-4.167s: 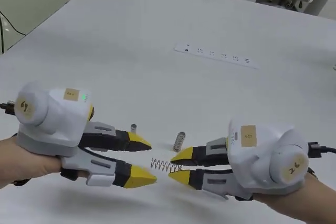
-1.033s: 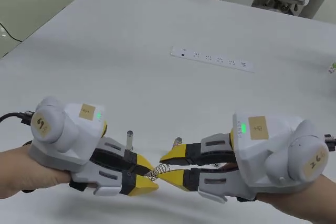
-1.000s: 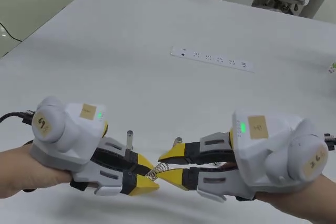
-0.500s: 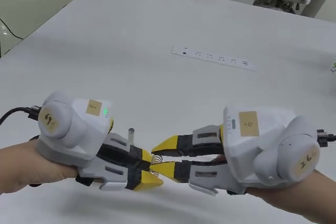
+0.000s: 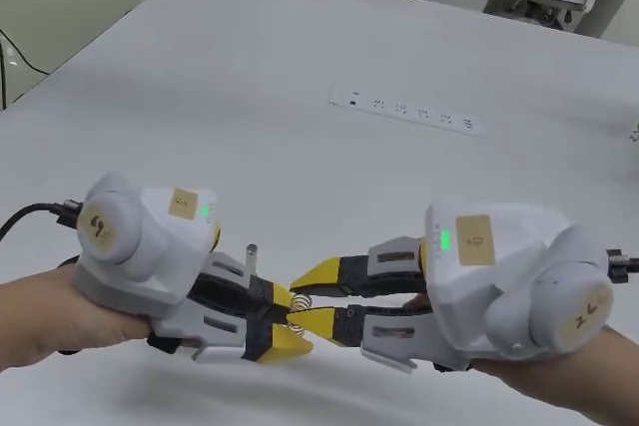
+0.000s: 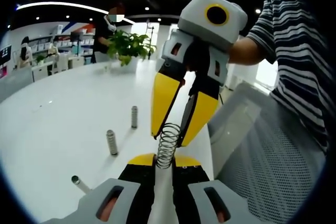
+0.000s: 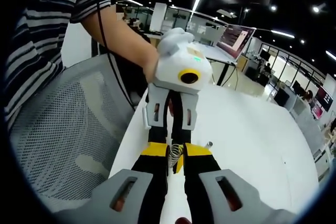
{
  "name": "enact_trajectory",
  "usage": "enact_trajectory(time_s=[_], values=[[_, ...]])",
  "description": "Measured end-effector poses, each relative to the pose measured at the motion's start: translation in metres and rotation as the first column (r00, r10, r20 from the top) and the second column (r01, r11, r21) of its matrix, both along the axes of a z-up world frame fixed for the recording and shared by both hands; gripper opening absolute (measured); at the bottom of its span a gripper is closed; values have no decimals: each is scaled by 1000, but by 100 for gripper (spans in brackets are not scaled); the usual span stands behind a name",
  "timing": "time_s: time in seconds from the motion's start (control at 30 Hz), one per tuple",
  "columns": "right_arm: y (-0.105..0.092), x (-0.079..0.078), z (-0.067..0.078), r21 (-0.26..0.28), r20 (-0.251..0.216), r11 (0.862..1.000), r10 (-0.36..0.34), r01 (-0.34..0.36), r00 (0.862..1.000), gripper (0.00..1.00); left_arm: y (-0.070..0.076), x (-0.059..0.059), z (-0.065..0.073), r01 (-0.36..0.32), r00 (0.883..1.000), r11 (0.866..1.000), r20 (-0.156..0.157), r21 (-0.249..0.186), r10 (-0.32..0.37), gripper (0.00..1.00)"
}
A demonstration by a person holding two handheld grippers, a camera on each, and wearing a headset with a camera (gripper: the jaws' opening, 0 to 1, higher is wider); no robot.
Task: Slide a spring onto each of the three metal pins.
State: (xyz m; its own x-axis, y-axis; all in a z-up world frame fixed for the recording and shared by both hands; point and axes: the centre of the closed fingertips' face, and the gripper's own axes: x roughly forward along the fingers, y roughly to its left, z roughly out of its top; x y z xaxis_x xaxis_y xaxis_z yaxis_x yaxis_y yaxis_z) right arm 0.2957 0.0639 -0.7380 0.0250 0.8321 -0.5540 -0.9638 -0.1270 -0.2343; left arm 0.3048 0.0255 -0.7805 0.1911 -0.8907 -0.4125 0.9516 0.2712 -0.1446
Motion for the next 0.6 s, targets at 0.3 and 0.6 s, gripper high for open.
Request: enact_trajectory(time_s=[0.3,0.6], values=[[1,-1,1,-3,7,1000,8,-8,1000,7,1,2,4,-18,1000,1000,-6,-19,18,7],[0,1,2,-9,11,1000,1,-1,1000,7,7,3,3,-43,999,999,-27,-19,43,10]])
